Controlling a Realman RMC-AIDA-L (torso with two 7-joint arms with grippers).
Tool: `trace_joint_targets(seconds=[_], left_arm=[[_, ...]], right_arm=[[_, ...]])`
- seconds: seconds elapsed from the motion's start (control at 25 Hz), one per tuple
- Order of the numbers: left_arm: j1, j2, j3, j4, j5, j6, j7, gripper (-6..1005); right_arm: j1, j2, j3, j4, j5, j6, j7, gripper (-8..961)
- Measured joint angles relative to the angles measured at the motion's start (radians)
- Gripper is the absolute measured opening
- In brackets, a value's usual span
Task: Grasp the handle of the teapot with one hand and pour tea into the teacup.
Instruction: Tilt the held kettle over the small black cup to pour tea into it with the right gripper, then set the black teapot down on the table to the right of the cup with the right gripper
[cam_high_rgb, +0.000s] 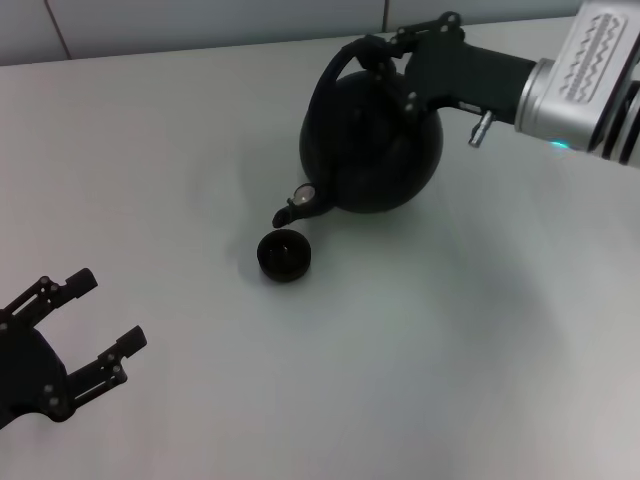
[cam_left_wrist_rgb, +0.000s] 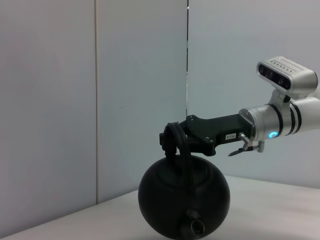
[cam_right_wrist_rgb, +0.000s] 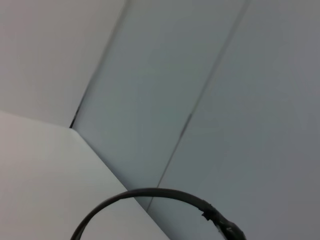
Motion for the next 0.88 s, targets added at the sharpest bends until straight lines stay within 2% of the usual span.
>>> trace_joint_targets(seconds=[0.48,0.88], left_arm=[[-0.002,0.0,-0.003,0.0,-0.005,0.004,-0.002,810],[-0.004,0.0,-0.003,0.0,-0.013,0.014,-0.003,810]], right_arm=[[-0.053,-0.004,0.011,-0.007,0.028,-0.011,0.285,86],[-0.084,-0.002,0.011,0.001,0.07,-0.019,0.335,85]])
